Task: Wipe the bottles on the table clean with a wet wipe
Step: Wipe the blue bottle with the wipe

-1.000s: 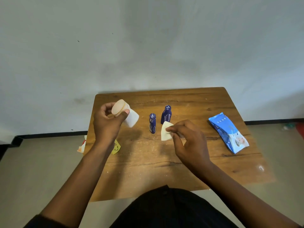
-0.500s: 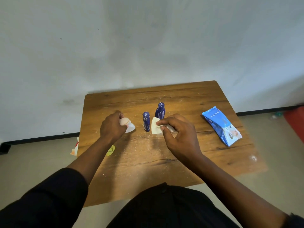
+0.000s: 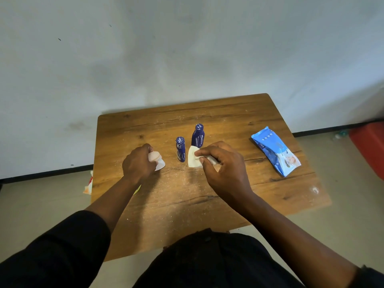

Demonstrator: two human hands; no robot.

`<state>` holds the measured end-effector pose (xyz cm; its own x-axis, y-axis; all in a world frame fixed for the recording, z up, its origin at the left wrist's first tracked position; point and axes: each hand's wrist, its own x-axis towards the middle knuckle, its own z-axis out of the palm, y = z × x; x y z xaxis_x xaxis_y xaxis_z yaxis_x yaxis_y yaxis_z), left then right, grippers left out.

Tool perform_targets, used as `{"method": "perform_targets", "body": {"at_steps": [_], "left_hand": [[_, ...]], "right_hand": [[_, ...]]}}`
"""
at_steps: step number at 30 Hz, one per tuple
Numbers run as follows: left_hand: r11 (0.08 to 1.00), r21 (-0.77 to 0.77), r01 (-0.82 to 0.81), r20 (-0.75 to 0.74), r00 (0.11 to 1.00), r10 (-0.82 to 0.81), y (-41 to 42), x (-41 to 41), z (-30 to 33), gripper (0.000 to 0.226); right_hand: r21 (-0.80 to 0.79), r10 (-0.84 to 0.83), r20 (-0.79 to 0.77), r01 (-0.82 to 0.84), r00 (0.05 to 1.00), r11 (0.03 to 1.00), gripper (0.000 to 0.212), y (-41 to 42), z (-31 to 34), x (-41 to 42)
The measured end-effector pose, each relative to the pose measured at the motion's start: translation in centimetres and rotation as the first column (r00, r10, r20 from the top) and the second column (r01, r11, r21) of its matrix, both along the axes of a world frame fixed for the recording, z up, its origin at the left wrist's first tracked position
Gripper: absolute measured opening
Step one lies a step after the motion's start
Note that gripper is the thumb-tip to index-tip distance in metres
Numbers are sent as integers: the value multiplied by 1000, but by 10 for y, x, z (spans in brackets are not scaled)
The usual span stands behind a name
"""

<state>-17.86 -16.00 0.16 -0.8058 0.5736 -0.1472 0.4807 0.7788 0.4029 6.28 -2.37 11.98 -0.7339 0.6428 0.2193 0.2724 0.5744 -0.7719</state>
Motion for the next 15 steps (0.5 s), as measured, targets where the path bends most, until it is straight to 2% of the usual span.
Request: {"method": "perform_targets", "body": {"at_steps": [5,9,12,15], "left_hand": [[1000,-13,2,28,1000,-2,2,1,1,44],[999,-4,43,8,999,-43,10,3,10,73],[991,67,118,-16,993,-117,26,6,19,74],[973,45,224,-29,974,-223,52,10,26,70]], "right_hand": [[-2,2,-1,-2,1000,1000,21,2,0,0],[-4,0,1,0,1000,1000,22,2,2,2],[6,-7,-19,7,1000,1000,21,3,2,4],[18,-16,-24,16,1000,1000,21,5,2,9]]}}
